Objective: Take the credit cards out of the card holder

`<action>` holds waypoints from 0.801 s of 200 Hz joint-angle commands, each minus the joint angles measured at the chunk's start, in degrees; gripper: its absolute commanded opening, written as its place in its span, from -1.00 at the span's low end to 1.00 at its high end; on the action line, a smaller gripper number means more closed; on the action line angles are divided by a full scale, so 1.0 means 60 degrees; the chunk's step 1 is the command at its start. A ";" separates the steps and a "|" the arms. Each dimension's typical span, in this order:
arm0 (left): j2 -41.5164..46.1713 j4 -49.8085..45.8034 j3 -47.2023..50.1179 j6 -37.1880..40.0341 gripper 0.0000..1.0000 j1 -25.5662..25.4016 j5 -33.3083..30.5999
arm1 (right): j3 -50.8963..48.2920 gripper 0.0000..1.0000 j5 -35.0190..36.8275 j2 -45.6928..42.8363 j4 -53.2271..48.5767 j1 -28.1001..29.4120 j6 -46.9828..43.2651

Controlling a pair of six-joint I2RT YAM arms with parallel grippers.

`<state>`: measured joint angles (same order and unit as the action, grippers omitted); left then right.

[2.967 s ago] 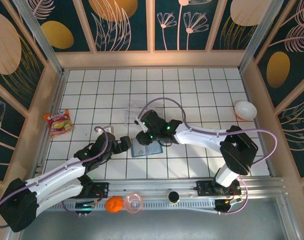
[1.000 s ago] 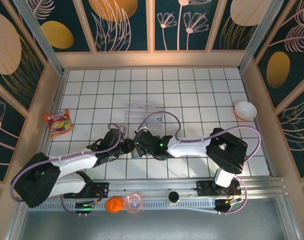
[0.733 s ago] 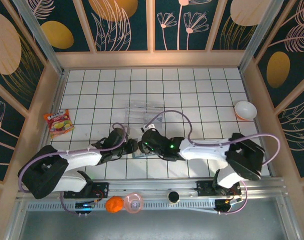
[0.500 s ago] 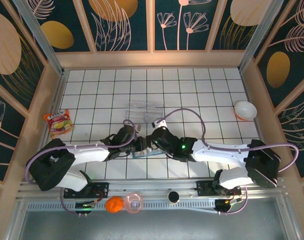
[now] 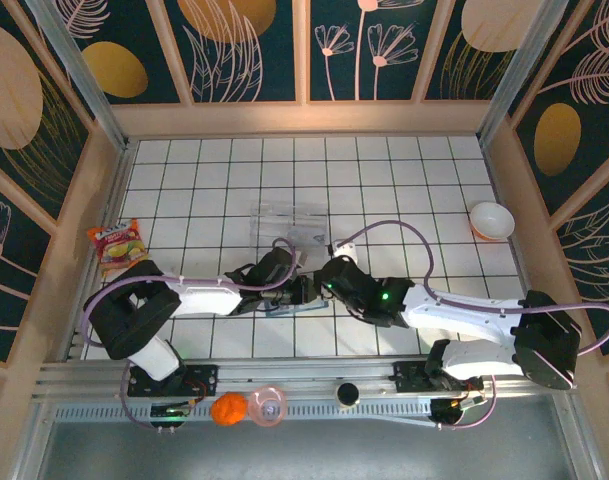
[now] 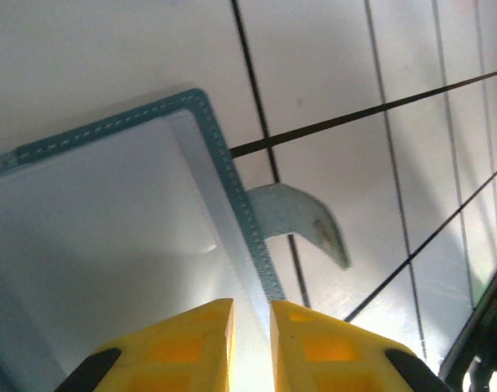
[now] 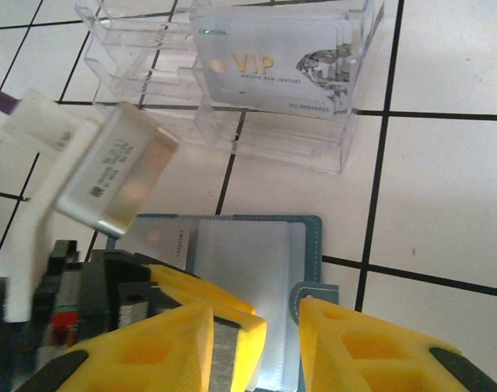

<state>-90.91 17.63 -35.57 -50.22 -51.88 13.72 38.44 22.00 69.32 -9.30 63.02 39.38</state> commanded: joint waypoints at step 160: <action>0.3086 -0.1386 0.2443 0.0465 -0.39 0.1322 -0.1756 | -0.0017 -0.87 -0.4246 0.3149 0.1380 -0.0732 -0.0328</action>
<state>-70.83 8.86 -20.21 -49.36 -44.42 3.55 39.99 -1.13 85.89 -1.48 59.51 35.27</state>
